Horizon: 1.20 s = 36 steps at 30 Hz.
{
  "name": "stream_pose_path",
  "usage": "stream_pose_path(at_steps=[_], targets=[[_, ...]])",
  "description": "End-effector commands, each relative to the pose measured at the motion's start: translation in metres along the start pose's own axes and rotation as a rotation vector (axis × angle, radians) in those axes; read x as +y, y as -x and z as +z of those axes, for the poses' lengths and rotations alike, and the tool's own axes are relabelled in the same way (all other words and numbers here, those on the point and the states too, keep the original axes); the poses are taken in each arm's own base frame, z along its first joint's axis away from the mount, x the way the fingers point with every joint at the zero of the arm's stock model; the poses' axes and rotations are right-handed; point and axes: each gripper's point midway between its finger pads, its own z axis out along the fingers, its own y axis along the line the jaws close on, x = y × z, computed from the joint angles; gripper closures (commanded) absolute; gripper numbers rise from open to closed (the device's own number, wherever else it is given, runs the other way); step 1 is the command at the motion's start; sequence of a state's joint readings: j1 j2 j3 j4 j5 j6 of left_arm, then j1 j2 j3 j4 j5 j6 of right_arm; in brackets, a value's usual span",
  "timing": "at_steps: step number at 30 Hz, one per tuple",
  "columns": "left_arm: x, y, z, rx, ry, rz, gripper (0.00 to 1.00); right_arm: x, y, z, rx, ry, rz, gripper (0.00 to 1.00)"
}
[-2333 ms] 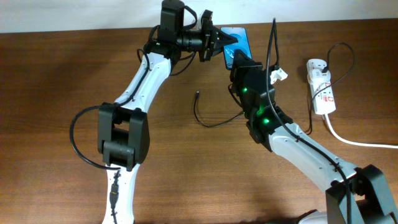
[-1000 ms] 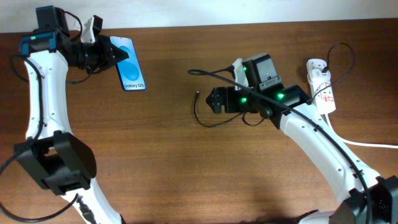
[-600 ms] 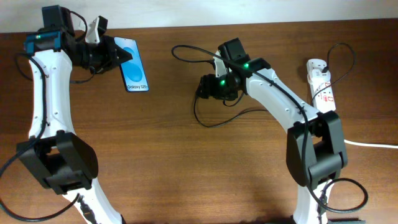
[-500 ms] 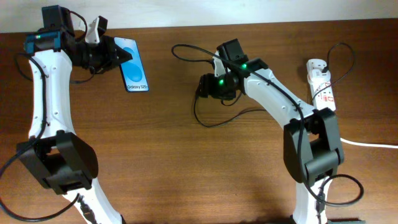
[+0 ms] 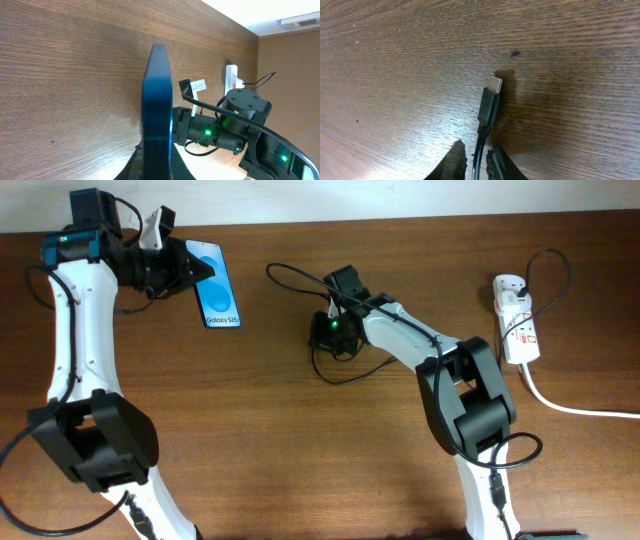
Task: Plug charger to phone and switch on socket
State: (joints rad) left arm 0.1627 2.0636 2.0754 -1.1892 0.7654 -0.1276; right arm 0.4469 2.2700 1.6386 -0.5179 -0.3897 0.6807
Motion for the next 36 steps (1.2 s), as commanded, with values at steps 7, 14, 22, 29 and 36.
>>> stream_pose_path(at_steps=[7,14,22,29,36], targets=[[-0.008,0.000,-0.003,-0.005,-0.021,0.005,1.00,-0.020,-0.004,0.012,0.002,-0.077,0.021,0.95],[-0.008,-0.001,-0.003,-0.001,-0.021,-0.013,1.00,0.019,-0.005,-0.038,0.007,0.048,-0.257,0.96],[-0.014,-0.013,0.003,0.045,-0.025,-0.030,1.00,0.068,-0.038,-0.130,0.063,0.267,-0.468,0.96],[-0.019,-0.016,0.007,0.057,-0.029,-0.025,1.00,0.079,-0.057,-0.153,0.111,0.368,-0.536,0.96],[-0.033,-0.017,0.005,0.067,-0.114,-0.024,1.00,0.101,-0.080,-0.195,0.129,0.504,-0.616,0.96]])
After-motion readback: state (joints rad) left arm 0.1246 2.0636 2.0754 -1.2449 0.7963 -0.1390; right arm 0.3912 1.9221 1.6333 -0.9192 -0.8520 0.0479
